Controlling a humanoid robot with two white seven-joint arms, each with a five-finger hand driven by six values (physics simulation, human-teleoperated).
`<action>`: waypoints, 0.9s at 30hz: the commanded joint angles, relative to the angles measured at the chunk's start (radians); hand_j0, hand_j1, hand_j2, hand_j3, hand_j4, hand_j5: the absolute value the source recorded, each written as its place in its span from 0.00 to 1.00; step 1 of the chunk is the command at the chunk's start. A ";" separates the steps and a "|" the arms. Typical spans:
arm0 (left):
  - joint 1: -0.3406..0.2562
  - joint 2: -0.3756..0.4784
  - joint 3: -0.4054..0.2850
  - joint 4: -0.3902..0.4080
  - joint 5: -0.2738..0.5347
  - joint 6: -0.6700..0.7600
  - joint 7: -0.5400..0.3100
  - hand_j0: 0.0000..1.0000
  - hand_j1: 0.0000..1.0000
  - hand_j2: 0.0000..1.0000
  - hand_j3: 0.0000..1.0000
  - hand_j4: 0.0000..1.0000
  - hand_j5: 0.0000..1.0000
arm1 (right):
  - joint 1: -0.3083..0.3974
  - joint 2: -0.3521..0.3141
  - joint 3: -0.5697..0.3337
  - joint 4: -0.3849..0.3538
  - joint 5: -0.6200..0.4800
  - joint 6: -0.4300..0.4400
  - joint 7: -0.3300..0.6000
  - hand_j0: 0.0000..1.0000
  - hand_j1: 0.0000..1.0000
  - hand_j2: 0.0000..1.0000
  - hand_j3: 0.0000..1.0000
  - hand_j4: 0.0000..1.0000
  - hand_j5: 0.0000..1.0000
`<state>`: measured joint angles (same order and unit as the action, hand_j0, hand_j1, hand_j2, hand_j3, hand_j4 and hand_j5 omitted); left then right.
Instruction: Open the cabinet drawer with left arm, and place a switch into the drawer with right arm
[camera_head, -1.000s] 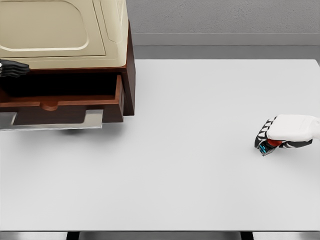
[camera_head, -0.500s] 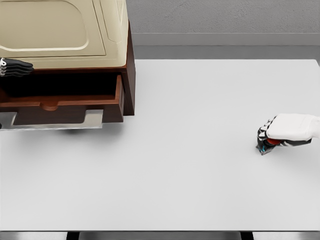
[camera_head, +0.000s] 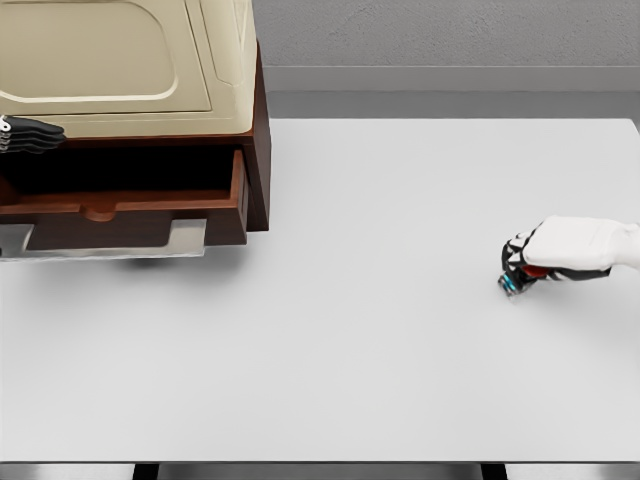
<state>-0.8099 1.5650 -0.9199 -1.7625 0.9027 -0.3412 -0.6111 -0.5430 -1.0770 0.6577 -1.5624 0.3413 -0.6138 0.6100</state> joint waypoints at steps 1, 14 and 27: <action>-0.002 0.001 0.001 0.000 0.007 -0.001 0.000 1.00 1.00 1.00 1.00 1.00 1.00 | -0.002 0.003 -0.027 0.018 -0.015 0.003 0.001 0.35 0.35 0.35 0.35 0.35 0.35; 0.000 0.001 -0.001 0.000 0.004 -0.012 0.000 1.00 1.00 1.00 1.00 1.00 1.00 | -0.109 0.097 -0.041 0.028 -0.076 0.003 0.001 0.35 0.35 0.35 0.35 0.35 0.35; 0.000 0.004 -0.001 0.000 0.004 -0.013 0.000 1.00 1.00 1.00 1.00 1.00 1.00 | -0.199 0.189 -0.015 0.028 -0.077 0.003 0.001 0.35 0.35 0.35 0.35 0.35 0.35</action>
<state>-0.8100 1.5681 -0.9210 -1.7628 0.8994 -0.3559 -0.6111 -0.7470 -0.9103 0.6350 -1.5339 0.2703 -0.6139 0.6107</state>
